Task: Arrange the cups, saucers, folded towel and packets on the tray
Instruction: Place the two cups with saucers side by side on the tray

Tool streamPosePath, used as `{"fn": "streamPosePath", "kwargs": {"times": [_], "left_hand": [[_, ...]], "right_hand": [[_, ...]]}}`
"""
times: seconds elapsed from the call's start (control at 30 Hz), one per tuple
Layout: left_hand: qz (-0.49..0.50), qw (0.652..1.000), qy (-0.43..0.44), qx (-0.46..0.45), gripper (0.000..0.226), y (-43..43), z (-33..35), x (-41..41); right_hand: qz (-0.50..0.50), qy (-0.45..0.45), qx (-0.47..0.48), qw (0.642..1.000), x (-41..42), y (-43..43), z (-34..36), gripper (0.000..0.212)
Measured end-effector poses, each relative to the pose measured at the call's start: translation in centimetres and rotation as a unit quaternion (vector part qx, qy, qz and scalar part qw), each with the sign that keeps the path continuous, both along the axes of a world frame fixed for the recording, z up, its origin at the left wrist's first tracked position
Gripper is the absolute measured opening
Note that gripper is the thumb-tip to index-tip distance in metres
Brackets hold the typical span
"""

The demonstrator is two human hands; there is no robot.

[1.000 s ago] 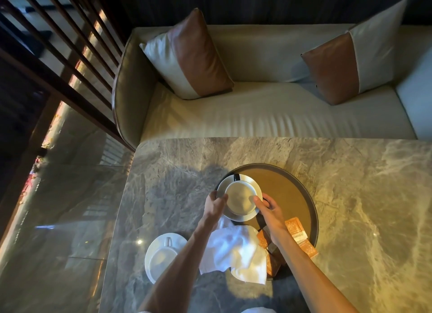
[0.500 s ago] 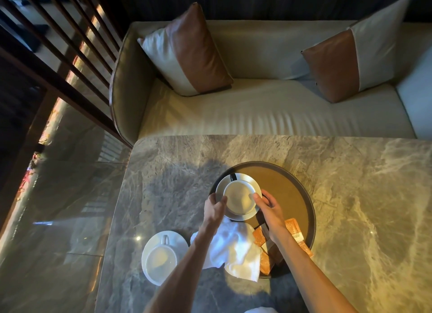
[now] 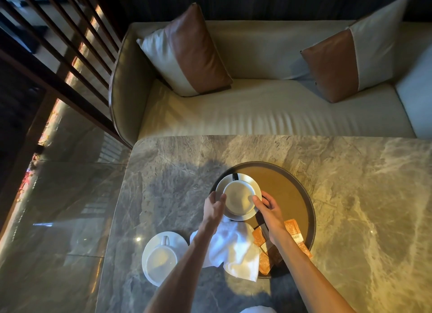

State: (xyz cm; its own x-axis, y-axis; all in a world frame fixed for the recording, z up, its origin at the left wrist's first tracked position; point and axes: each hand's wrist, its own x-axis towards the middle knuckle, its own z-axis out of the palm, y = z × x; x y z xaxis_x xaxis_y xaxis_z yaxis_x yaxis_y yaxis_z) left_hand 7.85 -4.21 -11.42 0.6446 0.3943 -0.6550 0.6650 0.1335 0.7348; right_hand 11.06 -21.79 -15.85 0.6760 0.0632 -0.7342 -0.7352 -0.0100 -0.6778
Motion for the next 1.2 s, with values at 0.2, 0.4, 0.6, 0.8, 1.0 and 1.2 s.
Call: {"fn": "streamPosePath", "kwargs": {"times": [0.2,0.4,0.6,0.8,1.0,1.2], "left_hand": [[-0.008,1.000,0.005,0.001,0.027,0.3,-0.8,0.1],[-0.009,1.000,-0.014,-0.017,0.041,0.4,-0.5,-0.2],[-0.002,0.999,-0.022,-0.032,0.035,0.4,-0.7,-0.3],[-0.006,0.999,-0.022,-0.042,0.042,0.5,-0.8,-0.1],[-0.018,0.999,-0.014,-0.043,0.040,0.8,-1.0,-0.2],[0.002,0.999,-0.022,-0.047,0.030,1.1,-0.1,-0.4]], "right_hand": [[0.000,-0.006,0.004,1.000,-0.1,0.1,0.2,0.094],[-0.003,-0.009,0.002,1.000,-0.3,0.1,0.2,0.096],[0.003,-0.012,-0.003,1.000,-0.3,0.2,0.4,0.091],[-0.006,-0.007,-0.011,1.000,-0.2,0.4,0.6,0.090],[-0.001,-0.008,-0.009,1.000,-0.4,0.4,0.6,0.085],[0.027,0.006,-0.026,0.999,-1.1,0.0,0.7,0.073]]}}
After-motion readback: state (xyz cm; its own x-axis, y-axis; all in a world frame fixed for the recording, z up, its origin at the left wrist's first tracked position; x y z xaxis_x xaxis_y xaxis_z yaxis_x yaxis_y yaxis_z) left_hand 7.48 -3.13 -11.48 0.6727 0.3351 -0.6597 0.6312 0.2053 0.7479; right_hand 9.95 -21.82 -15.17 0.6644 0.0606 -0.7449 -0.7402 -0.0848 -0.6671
